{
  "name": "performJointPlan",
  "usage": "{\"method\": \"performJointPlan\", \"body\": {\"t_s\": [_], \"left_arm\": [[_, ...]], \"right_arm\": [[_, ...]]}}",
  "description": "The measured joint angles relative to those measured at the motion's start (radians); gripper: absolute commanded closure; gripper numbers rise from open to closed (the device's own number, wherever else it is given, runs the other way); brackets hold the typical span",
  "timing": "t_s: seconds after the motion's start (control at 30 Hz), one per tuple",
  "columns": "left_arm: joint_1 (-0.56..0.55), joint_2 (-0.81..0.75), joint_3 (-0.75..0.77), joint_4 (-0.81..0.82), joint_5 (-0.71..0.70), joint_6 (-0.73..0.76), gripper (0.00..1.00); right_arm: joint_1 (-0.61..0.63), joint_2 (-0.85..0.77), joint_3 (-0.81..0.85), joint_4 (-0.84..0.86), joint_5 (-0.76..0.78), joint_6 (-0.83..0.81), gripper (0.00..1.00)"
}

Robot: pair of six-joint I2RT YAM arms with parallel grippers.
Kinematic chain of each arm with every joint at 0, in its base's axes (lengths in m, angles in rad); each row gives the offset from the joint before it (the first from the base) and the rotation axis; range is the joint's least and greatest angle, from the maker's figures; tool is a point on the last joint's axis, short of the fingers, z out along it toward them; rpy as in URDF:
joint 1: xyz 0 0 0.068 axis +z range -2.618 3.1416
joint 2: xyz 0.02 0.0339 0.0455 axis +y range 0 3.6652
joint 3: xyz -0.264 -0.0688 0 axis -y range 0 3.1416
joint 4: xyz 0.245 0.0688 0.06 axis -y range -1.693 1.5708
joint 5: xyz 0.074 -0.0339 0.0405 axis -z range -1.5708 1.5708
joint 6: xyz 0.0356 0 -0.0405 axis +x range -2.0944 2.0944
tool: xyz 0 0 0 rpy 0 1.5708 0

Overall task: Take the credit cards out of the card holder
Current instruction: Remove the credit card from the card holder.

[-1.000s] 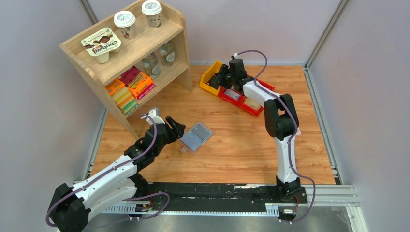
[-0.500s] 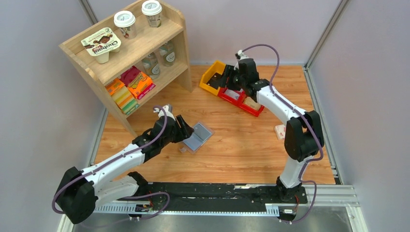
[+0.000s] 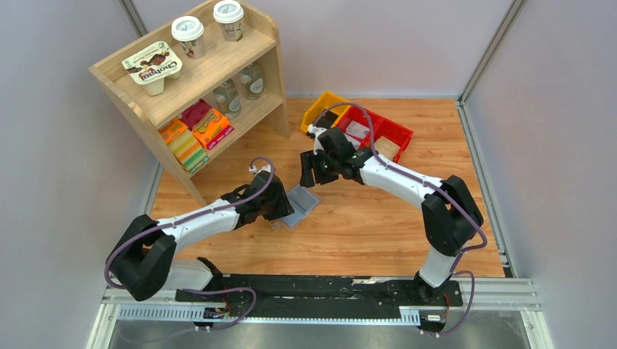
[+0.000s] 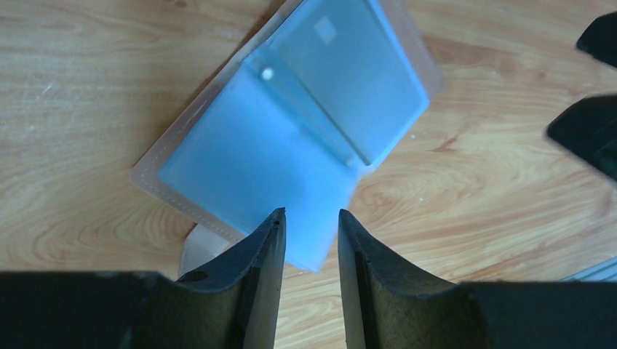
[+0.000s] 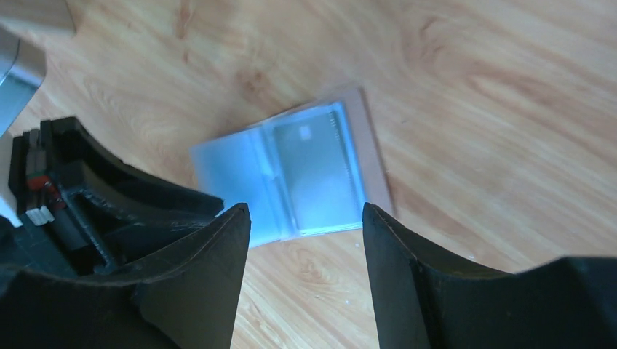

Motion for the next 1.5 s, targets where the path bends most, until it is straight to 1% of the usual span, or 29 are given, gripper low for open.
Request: {"method": "performJointPlan", "body": {"t_s": [0.17,0.37,0.9,1.03,1.3,1.5], "left_arm": [[0.0,0.006,-0.039,-0.011,-0.009,-0.023,0.62],[0.0,0.0,-0.086,-0.014,-0.038,-0.053,0.64],[0.0,-0.001,-0.092,-0.008,-0.048,-0.071,0.66],[0.0,-0.001,-0.092,-0.008,-0.048,-0.071,0.66],[0.0,-0.001,-0.093,-0.003,-0.047,-0.071,0.66],[0.0,-0.005,-0.098,0.002,-0.047,-0.071,0.66]], "right_arm": [[0.064,0.079,0.034,-0.038,0.006,-0.028,0.38],[0.082,0.173,0.073,-0.082,0.031,-0.045,0.37],[0.094,0.246,0.098,-0.105,0.051,-0.06,0.38],[0.094,0.248,0.098,-0.105,0.049,-0.063,0.41],[0.094,0.248,0.098,-0.104,-0.003,-0.074,0.5],[0.095,0.248,0.098,-0.097,-0.061,-0.077,0.51]]}}
